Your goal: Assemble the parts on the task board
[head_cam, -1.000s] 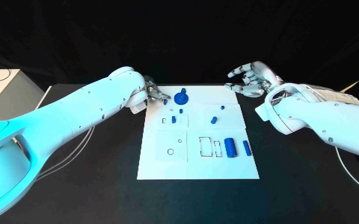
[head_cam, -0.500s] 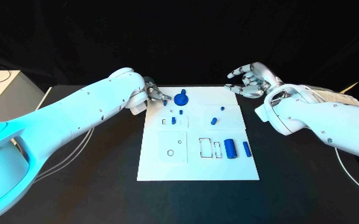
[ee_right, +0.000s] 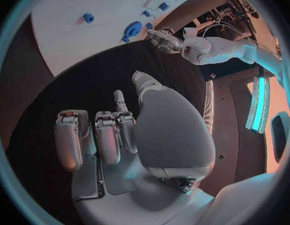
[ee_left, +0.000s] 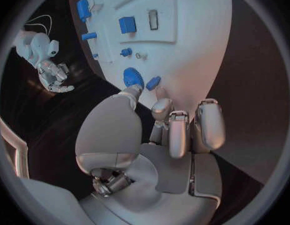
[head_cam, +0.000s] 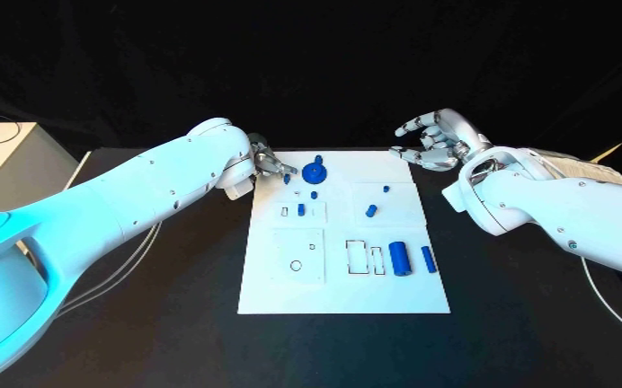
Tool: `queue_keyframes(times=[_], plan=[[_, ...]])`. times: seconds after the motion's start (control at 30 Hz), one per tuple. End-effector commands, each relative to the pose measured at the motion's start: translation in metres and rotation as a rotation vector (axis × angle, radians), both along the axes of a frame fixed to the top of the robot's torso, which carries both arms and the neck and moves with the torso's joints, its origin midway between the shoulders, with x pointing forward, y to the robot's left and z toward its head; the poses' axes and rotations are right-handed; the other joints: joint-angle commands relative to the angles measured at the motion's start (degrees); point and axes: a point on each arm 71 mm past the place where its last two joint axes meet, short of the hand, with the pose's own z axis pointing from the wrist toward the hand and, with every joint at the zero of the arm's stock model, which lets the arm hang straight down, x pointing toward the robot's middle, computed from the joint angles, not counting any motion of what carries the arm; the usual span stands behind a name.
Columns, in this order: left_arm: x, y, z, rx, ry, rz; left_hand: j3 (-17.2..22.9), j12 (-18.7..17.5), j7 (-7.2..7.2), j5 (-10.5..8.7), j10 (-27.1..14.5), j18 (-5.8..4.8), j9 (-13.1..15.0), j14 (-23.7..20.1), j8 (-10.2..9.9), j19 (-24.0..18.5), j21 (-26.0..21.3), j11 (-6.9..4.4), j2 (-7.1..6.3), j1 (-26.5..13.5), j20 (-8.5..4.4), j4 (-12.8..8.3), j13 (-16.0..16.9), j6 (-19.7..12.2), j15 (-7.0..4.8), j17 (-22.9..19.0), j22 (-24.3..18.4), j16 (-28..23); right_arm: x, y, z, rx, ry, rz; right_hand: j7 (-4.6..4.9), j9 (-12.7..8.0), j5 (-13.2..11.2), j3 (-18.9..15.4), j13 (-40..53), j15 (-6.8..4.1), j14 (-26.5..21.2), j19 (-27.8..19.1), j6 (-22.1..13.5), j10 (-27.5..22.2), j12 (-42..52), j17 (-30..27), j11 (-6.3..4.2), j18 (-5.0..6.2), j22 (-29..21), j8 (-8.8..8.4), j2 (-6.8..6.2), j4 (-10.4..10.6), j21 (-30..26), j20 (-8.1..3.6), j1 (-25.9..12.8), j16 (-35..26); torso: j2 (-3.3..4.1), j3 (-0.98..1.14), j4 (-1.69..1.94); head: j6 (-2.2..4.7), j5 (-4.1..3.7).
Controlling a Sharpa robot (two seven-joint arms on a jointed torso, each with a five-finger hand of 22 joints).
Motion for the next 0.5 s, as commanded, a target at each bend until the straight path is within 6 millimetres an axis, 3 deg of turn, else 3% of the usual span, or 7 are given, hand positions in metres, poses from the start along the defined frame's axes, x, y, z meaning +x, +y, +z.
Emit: queue_keyframes(times=[0.03,0.5], plan=[[-0.0007,-0.0024,0.0004,-0.004,0.012,-0.019,-0.3,0.2,-0.09,-0.10,0.2,0.39,0.1,6.0,0.2,0.2,0.3,-0.02,-0.02,0.1,0.00,-0.1,0.0,0.2,0.06,14.7,0.0,0.2,-0.0002,0.0009,0.0007,-0.008,-0.009,0.008,0.02,0.1,0.4,0.0,11.7,-0.27,5.7,3.9,-0.3,2.0,-0.2,14.1,-0.20,0.47,11.1,0.27,0.10,0.1,-0.1,-0.27,-0.5,-0.2,0.05,-0.03,-0.01,0.00,-0.01],[-0.0016,-0.0052,0.0000,-0.002,0.022,-0.032,0.0,0.3,-0.22,-0.04,0.1,0.37,0.1,6.0,0.5,0.2,0.3,-0.15,0.20,2.1,-0.09,-0.1,-0.1,0.1,-0.06,14.8,0.1,0.2,-0.0001,0.0013,0.0006,-0.009,-0.007,0.010,0.02,0.1,0.4,0.0,11.8,-0.27,5.7,4.0,-0.3,2.1,-0.1,14.1,-0.20,0.45,11.1,0.30,0.11,0.1,0.0,-0.27,-0.6,-0.2,0.04,-0.07,-0.02,-0.18,0.01]])
